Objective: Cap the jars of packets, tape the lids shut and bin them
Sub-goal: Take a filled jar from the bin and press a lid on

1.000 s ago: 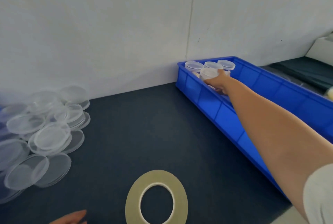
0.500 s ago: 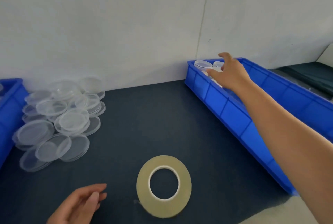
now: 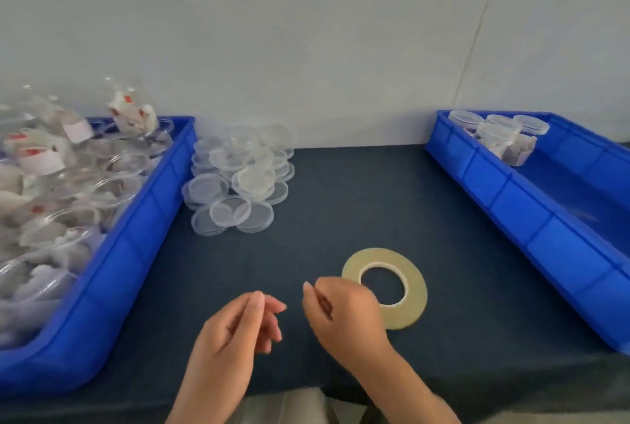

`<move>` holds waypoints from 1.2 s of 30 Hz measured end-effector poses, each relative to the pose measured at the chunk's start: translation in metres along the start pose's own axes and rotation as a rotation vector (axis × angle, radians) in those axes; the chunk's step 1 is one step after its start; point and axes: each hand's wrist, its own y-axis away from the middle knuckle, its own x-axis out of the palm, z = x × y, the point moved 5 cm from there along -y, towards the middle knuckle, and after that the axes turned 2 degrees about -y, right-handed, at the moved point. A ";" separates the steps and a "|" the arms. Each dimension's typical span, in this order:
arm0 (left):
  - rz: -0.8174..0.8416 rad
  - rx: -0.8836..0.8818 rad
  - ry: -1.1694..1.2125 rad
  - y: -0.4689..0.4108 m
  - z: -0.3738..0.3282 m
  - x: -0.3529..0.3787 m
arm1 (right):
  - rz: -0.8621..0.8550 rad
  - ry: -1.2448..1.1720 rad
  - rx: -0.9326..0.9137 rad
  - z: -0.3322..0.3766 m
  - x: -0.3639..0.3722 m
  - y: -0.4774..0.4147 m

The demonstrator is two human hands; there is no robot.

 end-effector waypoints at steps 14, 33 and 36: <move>-0.331 0.290 -0.697 -0.046 -0.102 -0.162 | 0.214 0.332 -0.282 0.005 0.054 0.018; -0.788 -0.276 -1.326 -0.162 -0.113 -0.323 | 0.235 0.281 -0.293 0.005 0.056 0.015; -0.759 -0.305 -1.319 -0.159 -0.115 -0.330 | 0.234 0.277 -0.297 0.006 0.056 0.015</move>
